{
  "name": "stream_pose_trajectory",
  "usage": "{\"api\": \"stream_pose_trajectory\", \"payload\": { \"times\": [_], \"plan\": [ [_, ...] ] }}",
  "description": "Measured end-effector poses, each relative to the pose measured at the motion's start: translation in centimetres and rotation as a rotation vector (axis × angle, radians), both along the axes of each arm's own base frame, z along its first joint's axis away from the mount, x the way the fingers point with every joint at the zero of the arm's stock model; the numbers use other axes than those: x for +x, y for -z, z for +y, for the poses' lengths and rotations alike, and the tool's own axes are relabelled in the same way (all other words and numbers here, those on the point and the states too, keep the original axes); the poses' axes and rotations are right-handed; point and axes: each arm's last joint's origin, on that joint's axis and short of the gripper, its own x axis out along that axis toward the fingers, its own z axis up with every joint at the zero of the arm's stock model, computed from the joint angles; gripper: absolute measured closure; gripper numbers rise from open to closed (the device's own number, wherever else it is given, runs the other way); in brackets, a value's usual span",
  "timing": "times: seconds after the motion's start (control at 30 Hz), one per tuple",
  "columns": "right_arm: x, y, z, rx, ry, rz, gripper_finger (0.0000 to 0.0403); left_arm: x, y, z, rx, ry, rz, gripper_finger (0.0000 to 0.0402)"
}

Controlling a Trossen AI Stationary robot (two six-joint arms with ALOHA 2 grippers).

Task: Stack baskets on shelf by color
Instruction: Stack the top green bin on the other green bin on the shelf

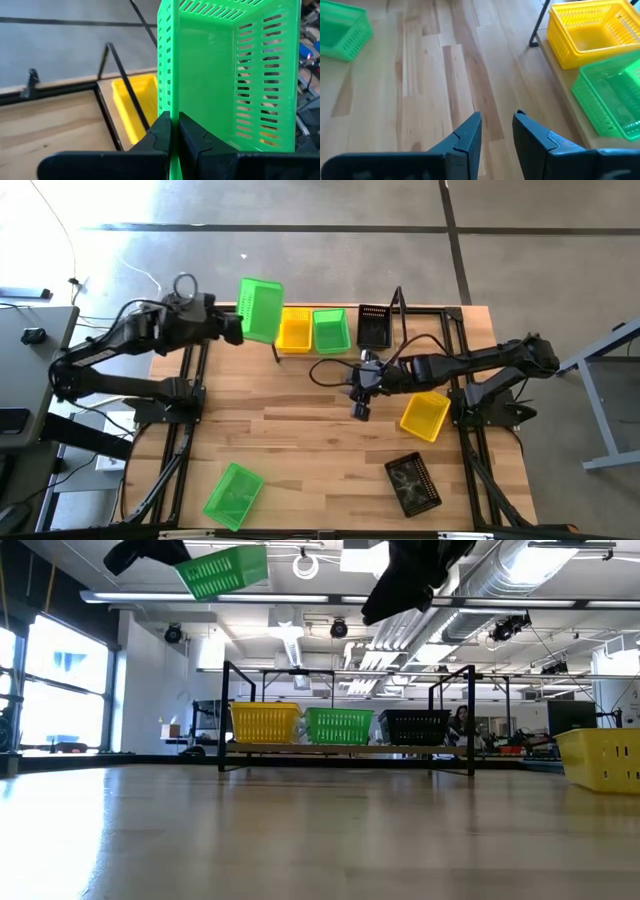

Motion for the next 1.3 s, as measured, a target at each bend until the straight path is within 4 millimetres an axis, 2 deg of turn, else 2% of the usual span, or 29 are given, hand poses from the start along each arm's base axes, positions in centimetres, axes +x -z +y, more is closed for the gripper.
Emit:
{"api": "stream_pose_trajectory", "payload": {
  "times": [0.33, 0.53, 0.73, 1.0, 1.3],
  "plan": [
    [0.0, 0.0, 0.4, -0.011, -0.039, 0.005, 0.0307, 5.3, 2.4, -2.0, -0.071, 0.021, 0.057, 0.0401],
    [0.0, 0.0, 0.9, 0.017, -0.149, 0.016, 0.0307, 8.1, 4.2, -3.3, -0.121, -0.008, 0.078, 0.0401],
    [-0.1, -0.1, 2.1, -0.064, -0.266, 0.003, 0.0307, 10.6, 6.5, -4.5, -0.191, -0.038, 0.104, 0.0401],
    [0.3, -1.0, 3.9, -0.175, -0.407, -0.112, 0.0307, 13.1, 9.3, -6.2, -0.266, -0.091, 0.124, 0.0401],
    [0.9, -1.9, 4.2, -0.243, -0.447, -0.220, 0.0307, 14.5, 11.4, -7.9, -0.327, -0.148, 0.113, 0.0401]
  ]
}}
